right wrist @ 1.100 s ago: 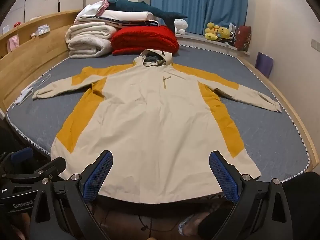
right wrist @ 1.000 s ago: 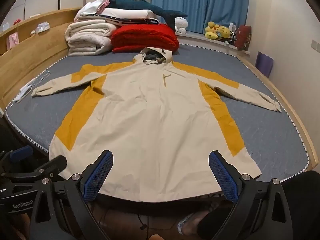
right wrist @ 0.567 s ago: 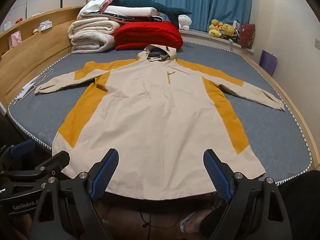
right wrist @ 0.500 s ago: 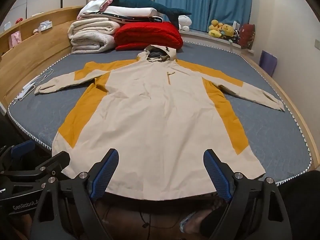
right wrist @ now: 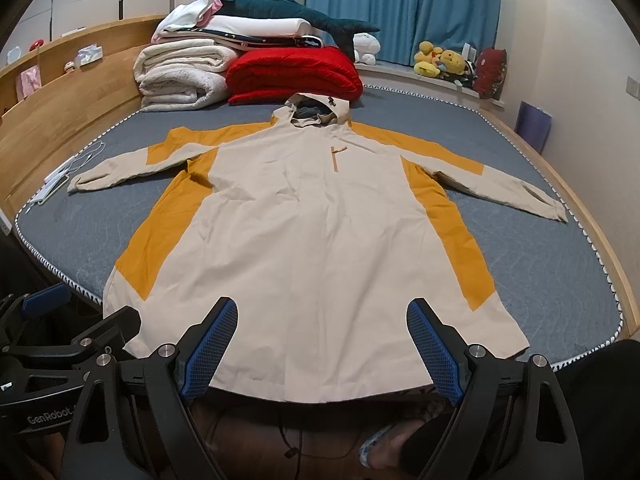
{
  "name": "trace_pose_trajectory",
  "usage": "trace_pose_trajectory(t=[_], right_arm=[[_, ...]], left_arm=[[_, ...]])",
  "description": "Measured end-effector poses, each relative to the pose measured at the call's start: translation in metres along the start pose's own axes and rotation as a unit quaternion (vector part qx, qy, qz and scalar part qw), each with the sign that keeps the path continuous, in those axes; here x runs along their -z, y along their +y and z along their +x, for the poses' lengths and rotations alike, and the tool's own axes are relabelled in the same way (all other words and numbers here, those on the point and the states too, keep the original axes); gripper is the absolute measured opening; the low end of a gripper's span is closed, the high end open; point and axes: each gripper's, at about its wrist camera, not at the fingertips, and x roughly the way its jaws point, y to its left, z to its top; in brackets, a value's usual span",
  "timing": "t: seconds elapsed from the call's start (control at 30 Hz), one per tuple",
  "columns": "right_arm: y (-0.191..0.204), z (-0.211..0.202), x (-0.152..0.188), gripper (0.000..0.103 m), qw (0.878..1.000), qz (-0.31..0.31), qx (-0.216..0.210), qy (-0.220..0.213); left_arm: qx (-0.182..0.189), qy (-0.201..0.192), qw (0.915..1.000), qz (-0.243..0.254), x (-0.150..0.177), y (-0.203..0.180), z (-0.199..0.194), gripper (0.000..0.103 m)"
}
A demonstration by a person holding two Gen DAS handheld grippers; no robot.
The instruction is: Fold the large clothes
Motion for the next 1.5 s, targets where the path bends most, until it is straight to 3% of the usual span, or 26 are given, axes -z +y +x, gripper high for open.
trace_pose_trajectory(t=[1.03,1.07,1.5], right_arm=[[-0.001,0.000,0.000,0.087,1.000,0.001,0.000,-0.003],[0.000,0.000,0.001,0.087,1.000,0.001,0.000,-0.003],[0.000,0.000,0.001,0.087,1.000,0.000,0.000,-0.004]], left_arm=[[0.002,-0.002,1.0000,0.001,-0.014,-0.006,0.008,0.098],[0.000,-0.001,1.0000,-0.001,0.000,0.000,0.000,0.098],[0.001,-0.001,1.0000,-0.001,-0.001,-0.002,0.001,0.098]])
